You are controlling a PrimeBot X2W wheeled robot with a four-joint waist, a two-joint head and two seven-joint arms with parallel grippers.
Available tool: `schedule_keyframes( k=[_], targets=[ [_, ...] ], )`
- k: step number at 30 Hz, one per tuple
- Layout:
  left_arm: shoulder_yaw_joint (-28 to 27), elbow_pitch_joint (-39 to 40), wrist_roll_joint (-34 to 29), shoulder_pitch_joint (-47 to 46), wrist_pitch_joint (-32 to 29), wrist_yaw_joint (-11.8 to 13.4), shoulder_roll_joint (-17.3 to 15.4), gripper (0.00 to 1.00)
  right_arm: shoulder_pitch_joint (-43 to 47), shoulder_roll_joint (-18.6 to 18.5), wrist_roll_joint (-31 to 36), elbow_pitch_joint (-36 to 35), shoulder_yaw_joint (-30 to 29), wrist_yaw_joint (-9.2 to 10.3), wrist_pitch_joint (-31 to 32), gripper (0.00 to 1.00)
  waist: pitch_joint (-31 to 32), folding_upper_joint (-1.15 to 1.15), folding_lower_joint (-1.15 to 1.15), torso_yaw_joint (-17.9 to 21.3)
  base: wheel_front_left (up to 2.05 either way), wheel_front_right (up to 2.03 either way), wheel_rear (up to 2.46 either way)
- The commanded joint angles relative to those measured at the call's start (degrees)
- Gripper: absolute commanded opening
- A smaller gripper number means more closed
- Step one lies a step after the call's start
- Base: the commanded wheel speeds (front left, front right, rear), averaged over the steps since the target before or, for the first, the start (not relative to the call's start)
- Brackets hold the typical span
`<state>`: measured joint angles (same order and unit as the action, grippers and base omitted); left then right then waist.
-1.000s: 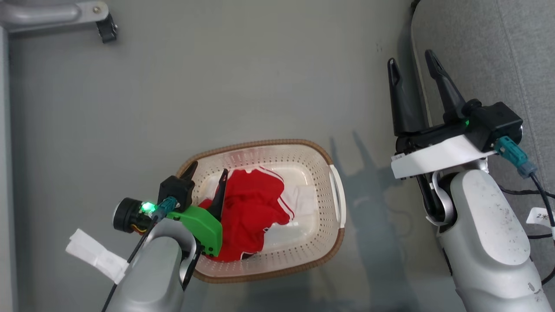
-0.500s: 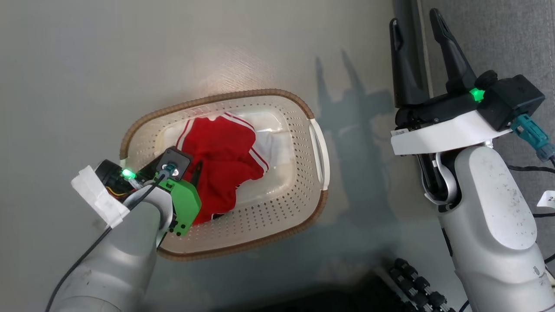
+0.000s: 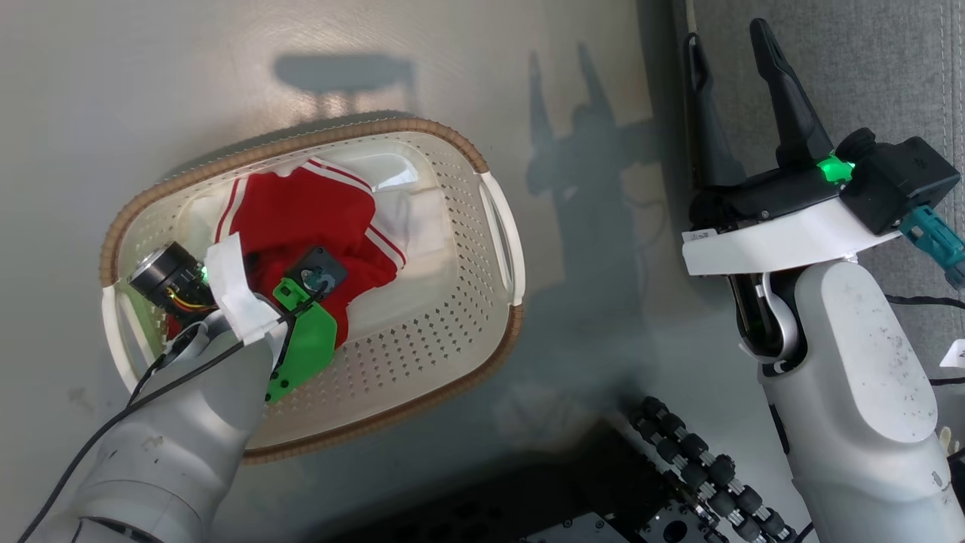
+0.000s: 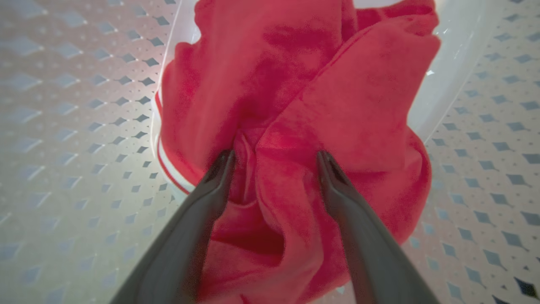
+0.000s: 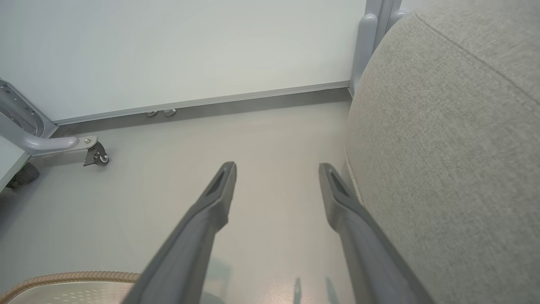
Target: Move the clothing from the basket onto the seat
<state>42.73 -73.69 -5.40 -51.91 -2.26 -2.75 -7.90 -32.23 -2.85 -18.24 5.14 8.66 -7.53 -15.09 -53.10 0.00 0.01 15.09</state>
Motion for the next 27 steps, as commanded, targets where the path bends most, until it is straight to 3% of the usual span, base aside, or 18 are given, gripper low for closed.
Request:
schedule_keyframes(
  k=[1,11,12,13,14,19,27],
  targets=[
    [1.12,-0.13,-1.63,-1.21,-0.8,0.87,-0.76,1.0,0.78,-0.11,-0.33,-0.33,-0.08,0.08,-0.11,1.0,-1.19,0.0,-0.01,1.18,0.0,0.0,0.0],
    [8.4,-0.29,-7.49,-2.5,-7.93,1.82,-0.37,1.0,0.89,-0.13,-0.85,-1.13,-0.38,0.08,-0.11,1.0,-2.64,0.0,-0.01,1.3,0.0,0.0,0.0],
    [8.59,-0.3,-7.62,-2.63,-8.55,2.05,-0.23,0.78,0.97,-0.13,-0.9,-1.24,-0.54,0.08,-0.11,1.0,-2.72,0.0,-0.01,1.21,0.0,0.0,0.0],
    [8.67,-0.31,-7.54,-2.74,-9.28,2.07,-0.12,0.65,1.03,-0.13,-0.84,-1.33,-0.66,0.08,-0.11,1.0,-2.8,0.0,-0.01,1.14,0.0,0.0,0.0],
    [8.86,-0.31,-7.5,-2.85,-9.99,1.9,-0.01,0.0,1.13,-0.13,-0.94,-1.37,-0.83,0.08,-0.1,1.0,-2.89,0.0,-0.01,1.04,0.0,0.0,0.0],
    [8.25,-0.32,-5.76,-2.98,-11.56,1.79,0.03,0.0,1.02,-0.14,-1.03,-1.25,-1.29,0.08,-0.1,1.0,-2.85,0.0,-0.01,0.81,0.0,0.0,0.0],
    [6.31,1.01,-1.58,-1.78,-7.87,1.45,3.34,0.0,0.39,-0.14,0.51,0.91,-1.8,0.08,-0.11,1.0,1.87,0.0,-0.01,-0.81,0.0,0.0,0.0]
  ],
)
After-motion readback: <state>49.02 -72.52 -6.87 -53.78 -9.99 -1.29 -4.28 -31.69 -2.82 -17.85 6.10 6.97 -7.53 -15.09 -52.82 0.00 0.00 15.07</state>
